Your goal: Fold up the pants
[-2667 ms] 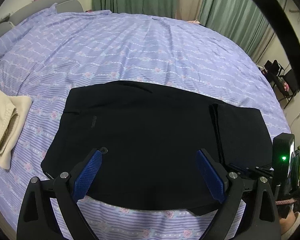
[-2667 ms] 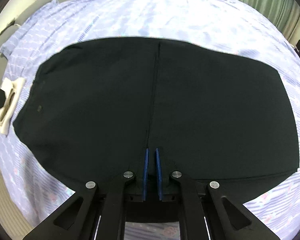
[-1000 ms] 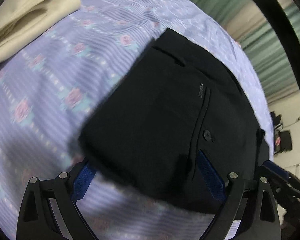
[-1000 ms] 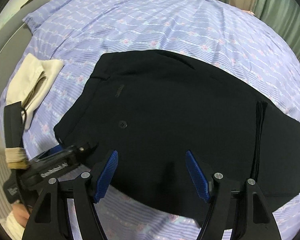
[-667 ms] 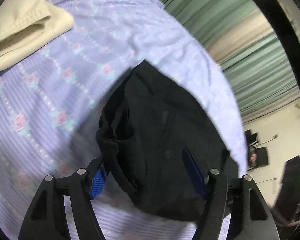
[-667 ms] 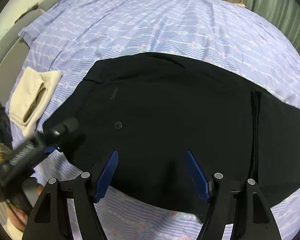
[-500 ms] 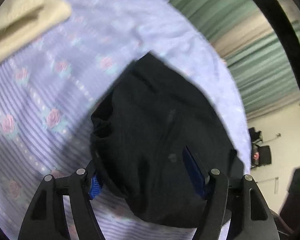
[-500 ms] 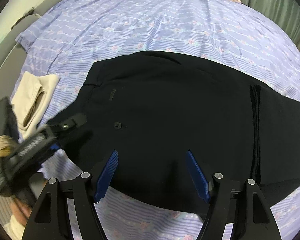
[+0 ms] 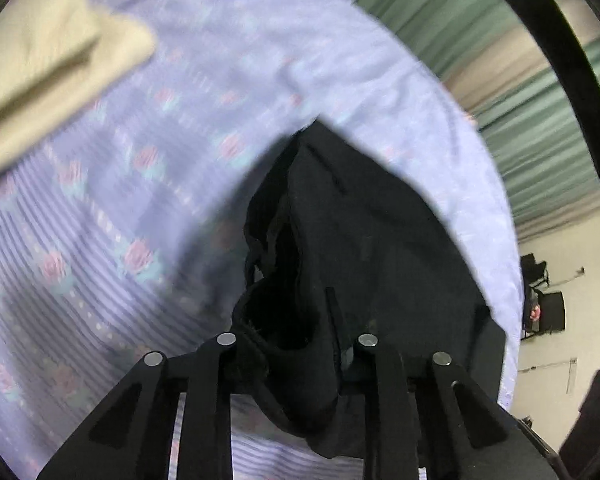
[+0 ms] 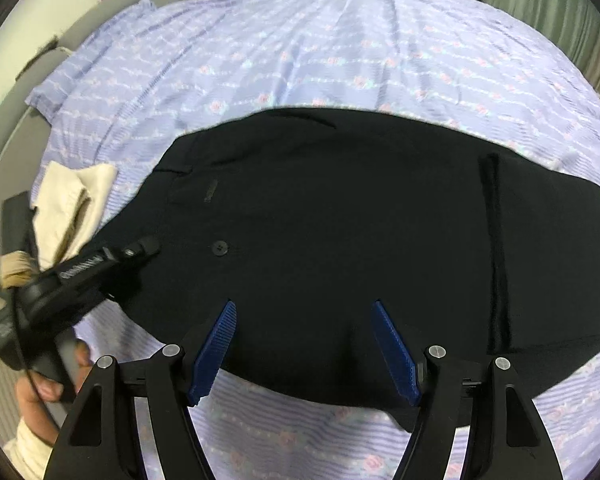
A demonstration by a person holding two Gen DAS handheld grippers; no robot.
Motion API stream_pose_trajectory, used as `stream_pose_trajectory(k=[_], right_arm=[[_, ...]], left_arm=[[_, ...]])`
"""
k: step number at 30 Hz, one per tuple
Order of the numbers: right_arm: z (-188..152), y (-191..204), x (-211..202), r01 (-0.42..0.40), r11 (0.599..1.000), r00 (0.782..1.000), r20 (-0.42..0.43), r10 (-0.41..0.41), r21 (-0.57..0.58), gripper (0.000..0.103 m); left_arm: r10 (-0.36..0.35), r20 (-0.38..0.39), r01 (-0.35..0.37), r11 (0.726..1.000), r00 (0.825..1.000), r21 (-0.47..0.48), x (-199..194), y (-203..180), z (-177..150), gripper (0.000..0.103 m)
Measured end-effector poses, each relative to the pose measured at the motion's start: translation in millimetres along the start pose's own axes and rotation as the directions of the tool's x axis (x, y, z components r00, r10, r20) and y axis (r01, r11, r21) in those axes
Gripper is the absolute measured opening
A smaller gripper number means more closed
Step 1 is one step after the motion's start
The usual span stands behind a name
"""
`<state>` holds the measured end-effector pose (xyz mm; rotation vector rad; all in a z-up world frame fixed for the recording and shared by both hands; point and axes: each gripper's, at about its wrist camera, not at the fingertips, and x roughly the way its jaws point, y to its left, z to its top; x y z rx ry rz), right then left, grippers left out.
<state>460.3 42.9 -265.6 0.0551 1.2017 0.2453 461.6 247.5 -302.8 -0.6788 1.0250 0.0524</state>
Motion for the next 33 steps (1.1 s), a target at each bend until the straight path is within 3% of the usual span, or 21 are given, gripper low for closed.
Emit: stream_pose_trajectory(k=[5, 9, 12, 17, 25, 29, 33], right_arm=[[-2, -24, -40, -0.015, 0.999, 0.998, 0.054, 0.013, 0.047, 0.071], [-5, -54, -83, -0.017, 0.997, 0.993, 0.119, 0.008, 0.081, 0.071], [-6, -78, -109, -0.014, 0.993, 0.987, 0.16, -0.004, 0.116, 0.071], [-11, -128, -160, 0.012, 0.987, 0.973, 0.224, -0.047, 0.159, 0.071], [-37, -211, -211, -0.002, 0.968, 0.954, 0.29, -0.074, 0.252, 0.071], [-58, -258, -223, 0.009, 0.96, 0.956, 0.28, -0.091, 0.279, 0.071], [-75, -301, -226, 0.017, 0.953, 0.962, 0.254, -0.098, 0.302, 0.071]], left_arm=[[-0.024, 0.072, 0.012, 0.987, 0.997, 0.161, -43, -70, 4, 0.021], [-0.061, 0.121, 0.022, 0.952, 0.991, 0.304, -67, -150, -3, 0.021], [-0.109, 0.115, 0.06, 0.929, 0.987, 0.365, -85, -188, -6, 0.021], [-0.124, 0.1, 0.067, 0.891, 0.987, 0.449, -101, -248, -23, 0.021], [-0.131, 0.043, 0.085, 0.828, 0.99, 0.555, -72, -356, -74, 0.02], [-0.128, -0.007, 0.109, 0.815, 0.992, 0.568, -42, -399, -98, 0.018], [-0.125, -0.08, 0.149, 0.827, 0.989, 0.542, -4, -435, -135, 0.018]])
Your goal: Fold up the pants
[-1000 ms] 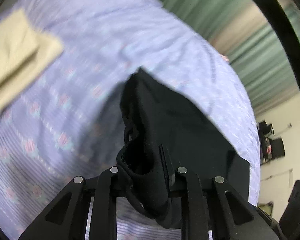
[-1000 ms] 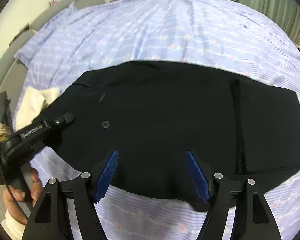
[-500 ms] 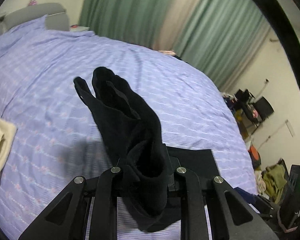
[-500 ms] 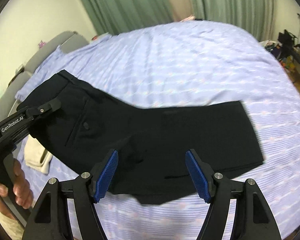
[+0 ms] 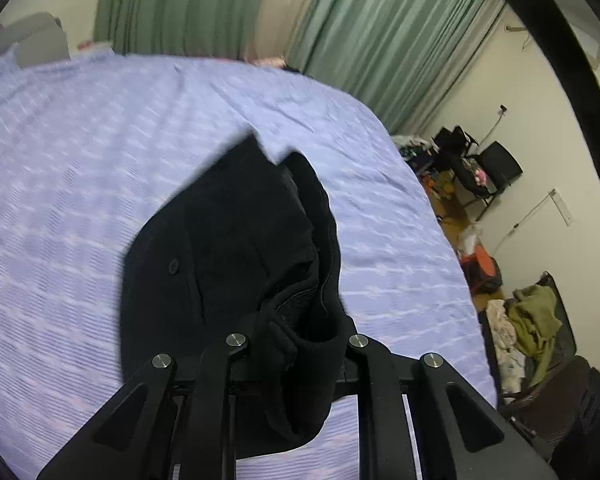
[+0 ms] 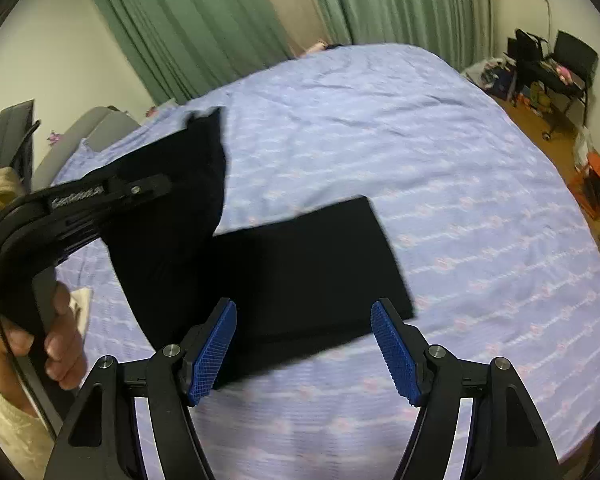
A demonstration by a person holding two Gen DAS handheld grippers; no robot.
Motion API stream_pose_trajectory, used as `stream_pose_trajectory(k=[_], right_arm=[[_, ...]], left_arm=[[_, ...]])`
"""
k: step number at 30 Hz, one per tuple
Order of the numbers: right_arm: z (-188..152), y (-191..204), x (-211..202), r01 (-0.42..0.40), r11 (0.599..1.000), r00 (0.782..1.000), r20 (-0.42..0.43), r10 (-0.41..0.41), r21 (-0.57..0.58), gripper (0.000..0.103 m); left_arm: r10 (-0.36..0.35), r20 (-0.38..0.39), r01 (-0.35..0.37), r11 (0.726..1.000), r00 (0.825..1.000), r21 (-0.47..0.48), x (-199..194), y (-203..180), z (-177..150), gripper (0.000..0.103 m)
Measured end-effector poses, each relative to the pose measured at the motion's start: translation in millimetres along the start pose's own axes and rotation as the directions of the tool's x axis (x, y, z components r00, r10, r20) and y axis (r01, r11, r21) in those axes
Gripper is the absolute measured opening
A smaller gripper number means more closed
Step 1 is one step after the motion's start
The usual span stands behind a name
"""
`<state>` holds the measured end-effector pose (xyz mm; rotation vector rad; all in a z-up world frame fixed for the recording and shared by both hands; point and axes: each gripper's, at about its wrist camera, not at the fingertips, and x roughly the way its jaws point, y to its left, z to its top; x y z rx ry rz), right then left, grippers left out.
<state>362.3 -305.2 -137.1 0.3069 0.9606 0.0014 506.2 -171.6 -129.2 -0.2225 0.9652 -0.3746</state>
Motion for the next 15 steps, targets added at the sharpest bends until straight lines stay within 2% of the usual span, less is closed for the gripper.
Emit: stream_pose_trajectory(k=[4, 7, 12, 13, 14, 15], right_arm=[[-5, -51, 5, 0.039, 0.999, 0.999, -0.038, -0.039, 0.011, 0.071], [-8, -90, 13, 0.068, 0.997, 0.996, -0.064, -0.067, 0.022, 0.071], [-14, -134, 25, 0.083, 0.994, 0.992, -0.101, -0.075, 0.076, 0.071], [-14, -142, 29, 0.086, 0.992, 0.99, -0.115, -0.075, 0.094, 0.071], [-15, -146, 31, 0.087, 0.991, 0.99, -0.12, -0.074, 0.103, 0.071], [-14, -150, 33, 0.086, 0.99, 0.99, -0.123, -0.072, 0.111, 0.071]], left_arm=[[-0.014, -0.112, 0.01, 0.999, 0.994, -0.041, 68, -27, -23, 0.017], [0.003, -0.172, -0.012, 0.999, 0.985, -0.049, 109, -41, -47, 0.017], [0.066, -0.212, -0.066, 0.998, 0.975, 0.005, 131, -71, -69, 0.019], [0.074, -0.225, -0.074, 0.997, 0.972, 0.008, 133, -77, -70, 0.023], [0.064, -0.247, -0.067, 0.998, 0.967, -0.003, 136, -78, -69, 0.039], [0.046, -0.269, -0.052, 0.998, 0.962, -0.017, 137, -80, -67, 0.061]])
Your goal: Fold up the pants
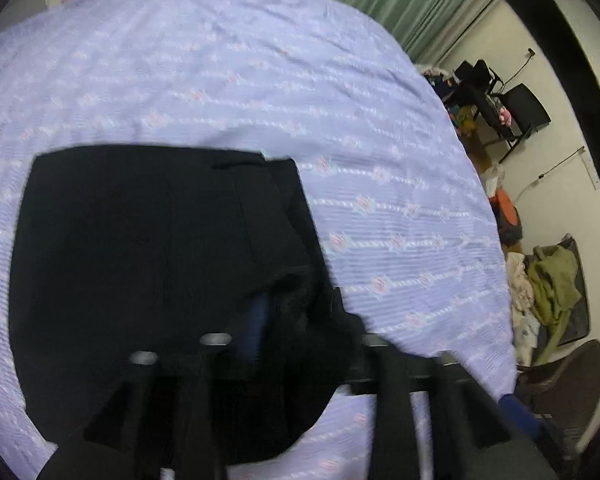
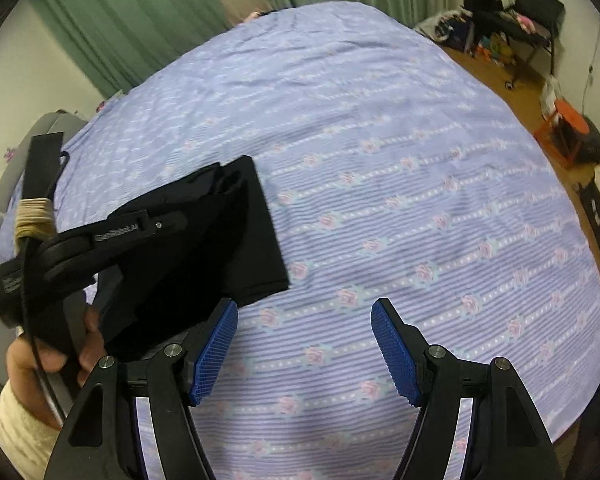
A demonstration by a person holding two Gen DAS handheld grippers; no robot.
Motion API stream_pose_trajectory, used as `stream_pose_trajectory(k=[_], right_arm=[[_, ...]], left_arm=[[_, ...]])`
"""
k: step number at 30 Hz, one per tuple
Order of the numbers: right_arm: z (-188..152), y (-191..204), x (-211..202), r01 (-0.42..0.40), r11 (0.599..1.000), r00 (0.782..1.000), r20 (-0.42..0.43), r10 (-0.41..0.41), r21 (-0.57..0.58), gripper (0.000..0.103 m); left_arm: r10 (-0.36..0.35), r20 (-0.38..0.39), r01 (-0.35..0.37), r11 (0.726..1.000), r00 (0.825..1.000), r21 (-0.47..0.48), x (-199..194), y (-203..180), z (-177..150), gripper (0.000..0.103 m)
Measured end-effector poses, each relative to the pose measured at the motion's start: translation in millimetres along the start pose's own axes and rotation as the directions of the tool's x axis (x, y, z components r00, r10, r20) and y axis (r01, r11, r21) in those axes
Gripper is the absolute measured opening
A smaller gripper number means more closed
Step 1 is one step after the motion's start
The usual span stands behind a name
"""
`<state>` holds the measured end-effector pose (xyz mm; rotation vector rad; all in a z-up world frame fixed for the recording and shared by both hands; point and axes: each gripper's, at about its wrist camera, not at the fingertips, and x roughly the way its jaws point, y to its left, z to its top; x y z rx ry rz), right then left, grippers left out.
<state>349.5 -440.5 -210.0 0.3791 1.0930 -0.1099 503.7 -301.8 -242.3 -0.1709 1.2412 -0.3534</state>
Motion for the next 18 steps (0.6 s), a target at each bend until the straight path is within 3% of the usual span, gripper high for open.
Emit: stream_pose_trajectory(k=[2, 5, 6, 9, 12, 18], right_arm=[[2, -3, 3, -0.002, 1.0, 1.0, -0.004, 0.002, 0.001, 0.071], [7, -3, 4, -0.016, 1.0, 1.0, 0.004, 0.016, -0.011, 0.071], [9, -1, 4, -0.022, 1.0, 1.0, 0.01, 0.023, -0.019, 0.071], [14, 9, 8, -0.051, 0.997, 0.998, 0.027, 0.053, -0.053, 0.071], [20, 26, 20, -0.091, 0.991, 0.996, 0.017, 0.093, -0.096, 0.071], [26, 66, 65, -0.16, 0.972, 0.987, -0.03, 0.157, -0.173, 0.069]], left_arm=[[-0.069, -0.022, 0.068, 0.997, 0.997, -0.023, -7, -5, -3, 0.072], [-0.075, -0.012, 0.075, 0.997, 0.997, -0.011, -21, -7, -9, 0.074], [-0.048, 0.018, 0.048, 0.999, 0.999, 0.005, -31, -5, -13, 0.08], [0.029, 0.114, -0.036, 0.998, 0.993, 0.054, -59, 7, -21, 0.084], [0.16, 0.192, -0.187, 0.973, 0.968, 0.132, -76, 21, -20, 0.085], [0.288, 0.224, -0.327, 0.931, 0.931, 0.16, -77, 64, -28, 0.085]])
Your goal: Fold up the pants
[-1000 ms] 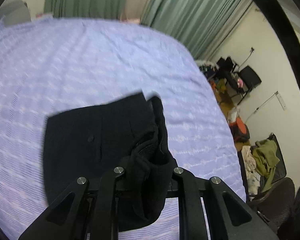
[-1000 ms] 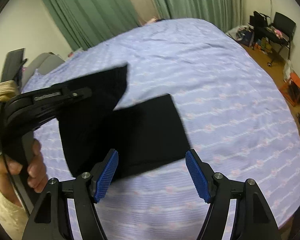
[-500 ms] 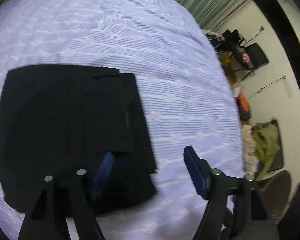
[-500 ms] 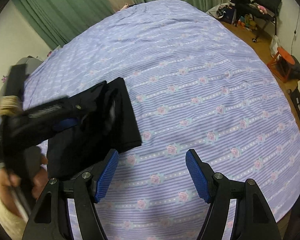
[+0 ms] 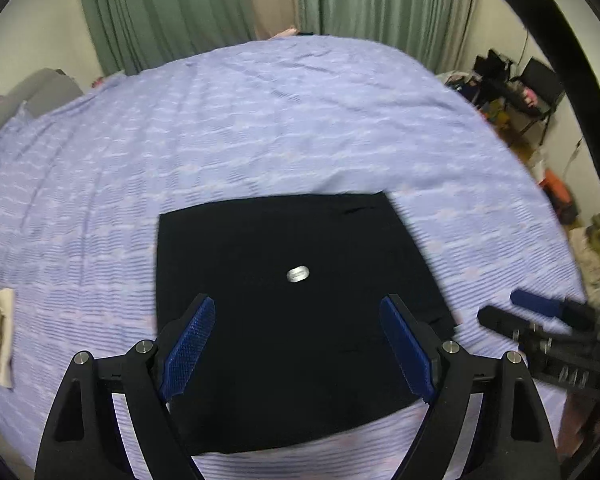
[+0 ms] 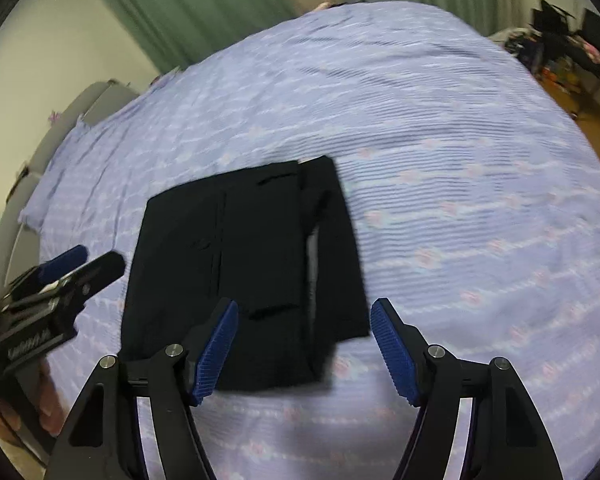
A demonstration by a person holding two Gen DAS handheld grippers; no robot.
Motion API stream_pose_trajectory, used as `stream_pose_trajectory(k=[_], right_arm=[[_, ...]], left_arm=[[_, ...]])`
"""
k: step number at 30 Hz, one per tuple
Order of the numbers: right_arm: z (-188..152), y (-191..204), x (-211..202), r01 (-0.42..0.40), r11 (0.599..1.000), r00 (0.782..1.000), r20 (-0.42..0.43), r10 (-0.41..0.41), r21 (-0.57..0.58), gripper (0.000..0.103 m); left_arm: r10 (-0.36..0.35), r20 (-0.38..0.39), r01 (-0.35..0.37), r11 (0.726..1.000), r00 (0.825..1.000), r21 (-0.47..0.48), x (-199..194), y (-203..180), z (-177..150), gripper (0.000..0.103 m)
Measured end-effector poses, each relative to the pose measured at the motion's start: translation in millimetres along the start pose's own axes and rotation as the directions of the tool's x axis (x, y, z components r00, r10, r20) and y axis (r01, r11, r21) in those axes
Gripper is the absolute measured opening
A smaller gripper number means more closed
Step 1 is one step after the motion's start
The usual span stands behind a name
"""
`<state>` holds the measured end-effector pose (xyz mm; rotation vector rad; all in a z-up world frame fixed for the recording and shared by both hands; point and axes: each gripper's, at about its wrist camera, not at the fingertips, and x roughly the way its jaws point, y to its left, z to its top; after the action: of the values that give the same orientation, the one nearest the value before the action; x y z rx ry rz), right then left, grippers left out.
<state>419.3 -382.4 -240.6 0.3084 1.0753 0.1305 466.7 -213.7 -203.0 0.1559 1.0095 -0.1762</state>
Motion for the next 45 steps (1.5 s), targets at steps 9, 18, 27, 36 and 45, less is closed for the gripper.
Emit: stream_pose_trajectory(k=[9, 18, 27, 36, 45], right_arm=[[13, 2, 78, -0.029, 0.999, 0.996, -0.084, 0.031, 0.02, 0.063], [12, 2, 93, -0.112, 0.989, 0.987, -0.108, 0.123, 0.099, 0.022], [19, 20, 111, -0.056, 0.997, 0.989, -0.134, 0.064, 0.06, 0.008], [35, 17, 69, 0.042, 0.997, 0.999, -0.006, -0.043, -0.06, 0.006], [28, -24, 103, 0.062, 0.998, 0.994, -0.093, -0.063, -0.014, 0.007]], left_arm=[[0.029, -0.087, -0.033, 0.998, 0.996, -0.047, 58, 29, -28, 0.085], [-0.009, -0.112, -0.003, 0.994, 0.994, -0.106, 77, 42, -39, 0.085], [-0.006, -0.108, -0.007, 0.994, 0.994, -0.112, 75, 40, -36, 0.085], [0.002, -0.111, -0.012, 0.995, 0.994, -0.096, 80, 30, -28, 0.085], [0.02, -0.199, -0.039, 0.995, 0.98, -0.091, 117, 26, -42, 0.085]])
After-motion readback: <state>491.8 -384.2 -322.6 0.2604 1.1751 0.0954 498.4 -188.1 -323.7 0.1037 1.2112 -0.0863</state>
